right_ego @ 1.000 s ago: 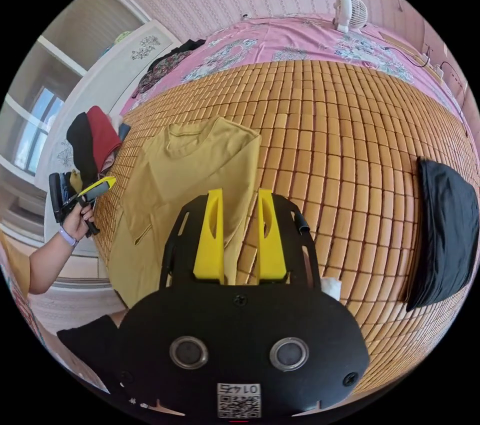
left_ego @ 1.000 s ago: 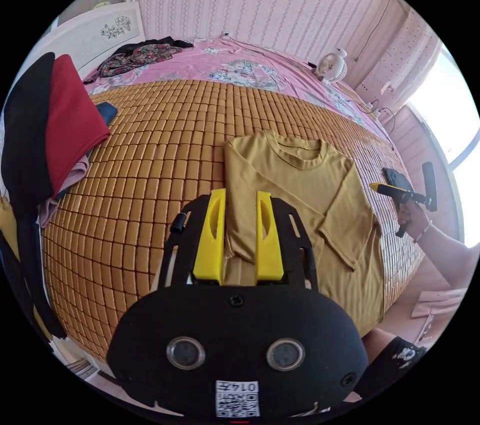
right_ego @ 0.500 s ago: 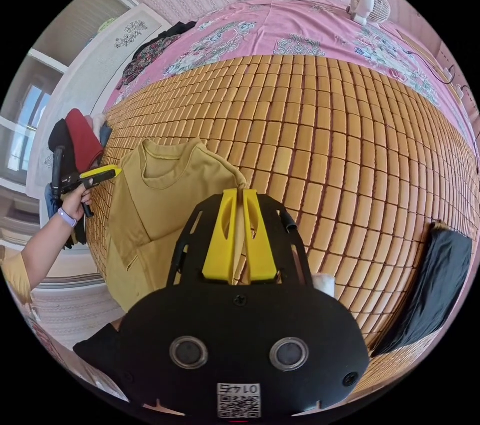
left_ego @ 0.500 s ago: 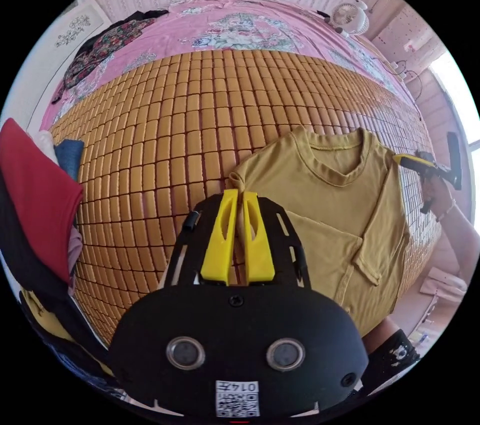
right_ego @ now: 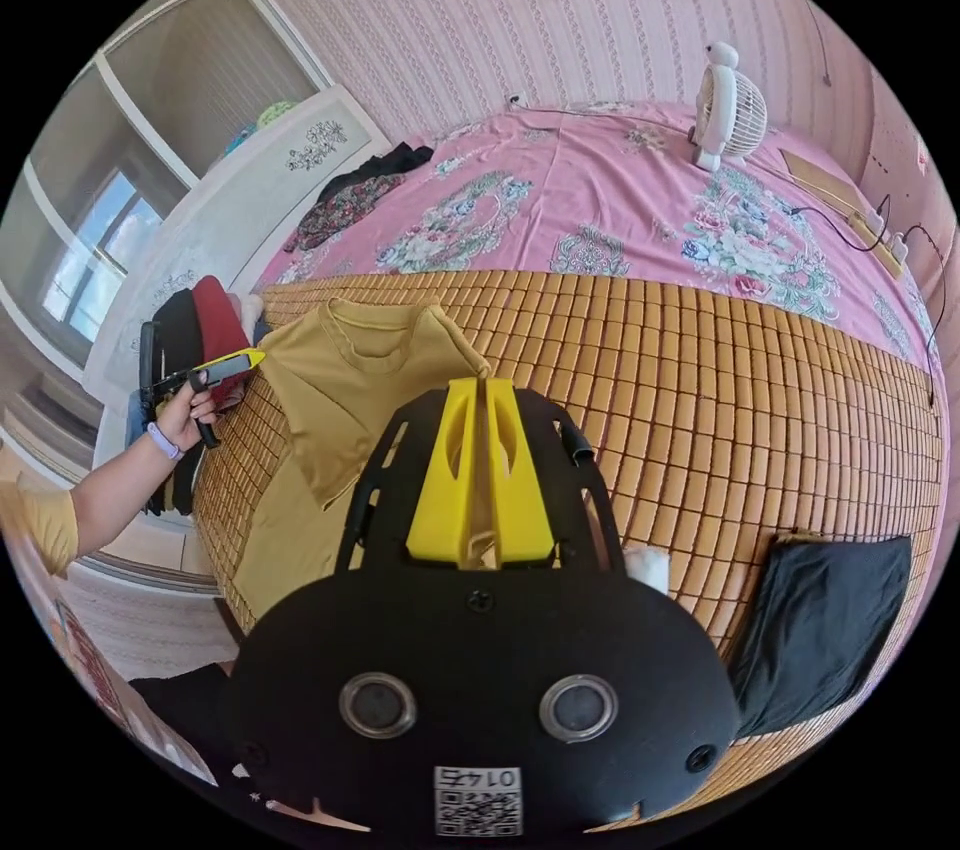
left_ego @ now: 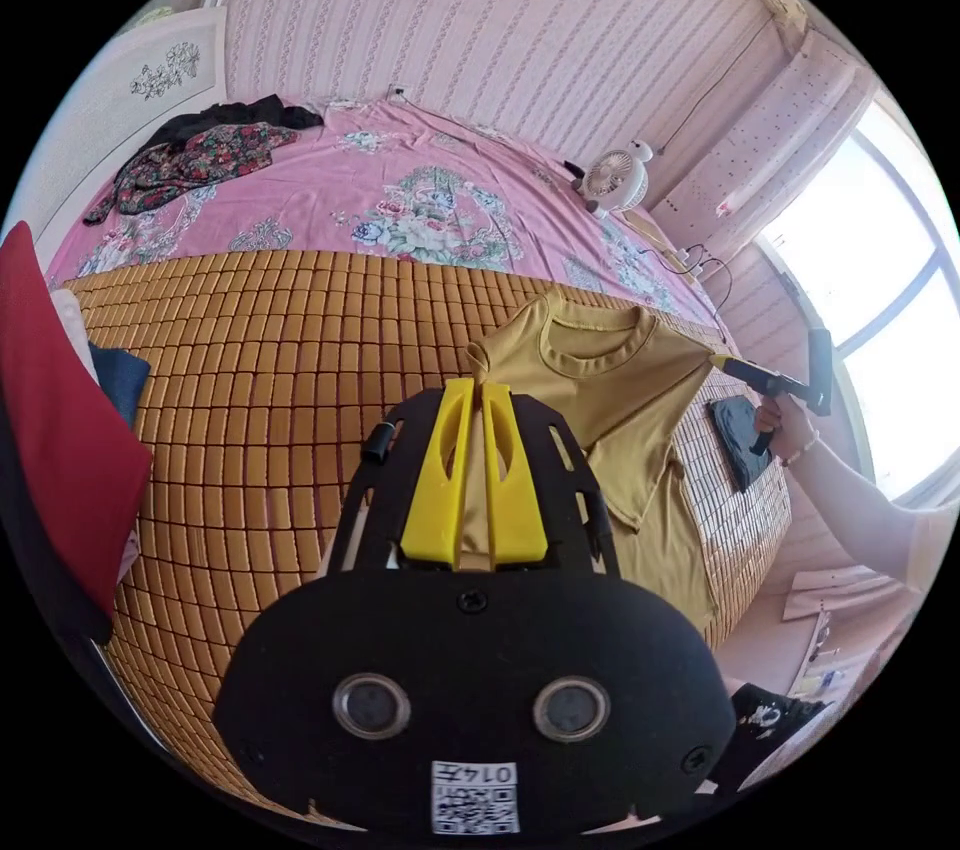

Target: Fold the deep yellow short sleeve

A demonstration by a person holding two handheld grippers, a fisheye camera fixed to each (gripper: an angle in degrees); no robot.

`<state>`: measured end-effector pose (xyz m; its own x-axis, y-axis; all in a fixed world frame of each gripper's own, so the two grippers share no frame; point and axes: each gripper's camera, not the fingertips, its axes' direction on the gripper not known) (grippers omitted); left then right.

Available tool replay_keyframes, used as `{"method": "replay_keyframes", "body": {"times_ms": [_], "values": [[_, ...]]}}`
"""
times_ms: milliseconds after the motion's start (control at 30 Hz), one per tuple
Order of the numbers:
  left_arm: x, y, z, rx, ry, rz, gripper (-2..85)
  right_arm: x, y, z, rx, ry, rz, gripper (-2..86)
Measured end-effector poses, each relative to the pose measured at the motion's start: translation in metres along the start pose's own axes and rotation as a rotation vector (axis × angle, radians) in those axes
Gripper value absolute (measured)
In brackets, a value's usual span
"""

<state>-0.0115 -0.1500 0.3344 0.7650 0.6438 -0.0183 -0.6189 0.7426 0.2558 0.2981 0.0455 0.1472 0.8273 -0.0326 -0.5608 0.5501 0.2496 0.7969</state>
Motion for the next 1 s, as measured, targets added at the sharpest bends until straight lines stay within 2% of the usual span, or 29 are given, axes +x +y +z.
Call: {"method": "replay_keyframes", "body": {"times_ms": [100,200,300,433,533,733,833,900,1000], "values": [[-0.003,0.036,-0.036,0.047,0.064,0.046,-0.9,-0.016,0.037,-0.037,0.017,-0.085,-0.058,0.4],[-0.001,0.105,-0.071,0.032,0.112,0.063,-0.9,-0.036,0.102,-0.064,-0.068,-0.185,-0.115,1.2],[0.001,0.19,-0.082,-0.066,0.093,-0.003,-0.9,-0.053,0.187,-0.062,-0.237,-0.146,-0.103,2.6],[-0.018,0.28,-0.072,-0.282,0.024,-0.209,-0.9,-0.054,0.274,-0.039,-0.478,-0.08,0.072,5.2],[-0.026,0.304,-0.07,-0.313,0.022,-0.282,-0.7,-0.063,0.293,-0.035,-0.473,-0.015,0.153,5.9],[-0.017,0.304,-0.054,-0.328,-0.068,-0.203,3.2,-0.092,0.294,-0.015,-0.361,0.081,0.235,8.1],[-0.011,0.31,-0.034,-0.393,-0.132,-0.143,4.0,-0.113,0.299,0.011,-0.435,0.128,0.21,6.5],[-0.006,0.317,-0.03,-0.383,-0.179,-0.096,3.7,-0.128,0.302,0.016,-0.431,0.234,0.152,1.7],[-0.006,0.332,-0.03,-0.342,-0.191,-0.064,3.4,-0.147,0.311,0.02,-0.381,0.281,0.089,0.1]]}}
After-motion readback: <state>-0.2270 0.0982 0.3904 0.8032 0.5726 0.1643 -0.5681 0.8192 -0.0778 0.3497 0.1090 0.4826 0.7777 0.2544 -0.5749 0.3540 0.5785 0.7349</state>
